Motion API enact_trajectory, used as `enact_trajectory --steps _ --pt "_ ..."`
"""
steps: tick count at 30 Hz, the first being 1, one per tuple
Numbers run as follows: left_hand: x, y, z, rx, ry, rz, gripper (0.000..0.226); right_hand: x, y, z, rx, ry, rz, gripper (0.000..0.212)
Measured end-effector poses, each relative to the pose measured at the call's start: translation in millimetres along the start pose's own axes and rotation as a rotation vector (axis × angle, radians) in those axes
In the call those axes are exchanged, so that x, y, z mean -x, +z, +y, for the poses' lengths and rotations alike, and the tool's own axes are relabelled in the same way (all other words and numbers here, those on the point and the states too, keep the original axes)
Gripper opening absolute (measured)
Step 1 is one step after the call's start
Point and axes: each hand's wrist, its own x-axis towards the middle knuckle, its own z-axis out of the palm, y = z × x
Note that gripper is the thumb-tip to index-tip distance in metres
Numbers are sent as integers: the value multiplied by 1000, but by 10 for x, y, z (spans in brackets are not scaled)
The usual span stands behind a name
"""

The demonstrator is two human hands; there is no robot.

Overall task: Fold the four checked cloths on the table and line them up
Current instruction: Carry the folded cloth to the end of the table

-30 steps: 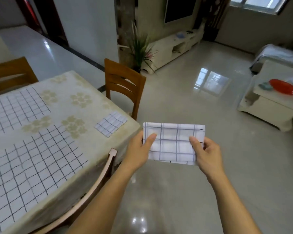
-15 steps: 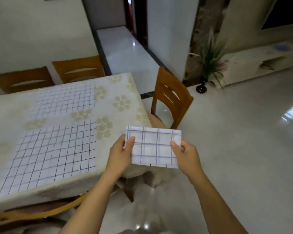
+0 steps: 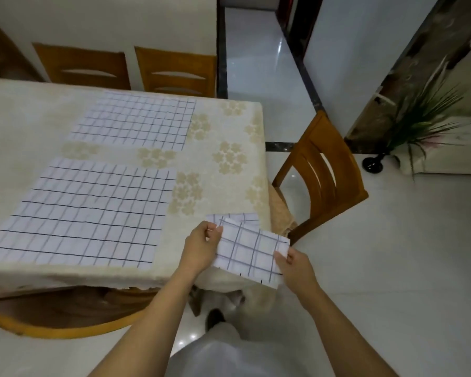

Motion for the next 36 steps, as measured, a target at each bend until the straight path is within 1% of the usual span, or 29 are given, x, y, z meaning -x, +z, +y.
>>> enact_trajectory --steps 2,5,9,10,12,13,17,20,25,28,36 --pt "-222 90 22 36 -10 -30 27 -248 -87 -98 36 7 2 19" --pt "-442 79 -28 67 -53 -23 30 -575 -20 -243 45 0 -4 14" --pt "-706 23 -224 -26 -122 -45 17 -860 241 -303 34 5 -37 9" --pt "-752 10 -275 -46 -148 -48 19 -935 307 -272 54 17 -56 9" --pt "-800 2 -351 -82 -192 -37 25 -1080 406 -171 91 51 -78 18" --pt "-822 10 -394 -98 -203 -27 28 -1156 440 -133 107 66 -95 19" --pt "-916 54 -478 -159 -279 -9 35 -1447 527 -38 190 83 -187 11" --pt "-950 70 -560 -194 -309 -9 30 -1536 538 50 184 123 -201 14" --pt "-1002 83 -620 -224 -322 9 18 -1594 506 70 244 106 -177 15" --pt "-1016 61 -651 -241 -319 17 22 -1604 515 39 275 106 -173 23" --pt "-1036 29 -725 -261 -338 18 24 -1630 561 74 316 108 -149 24"
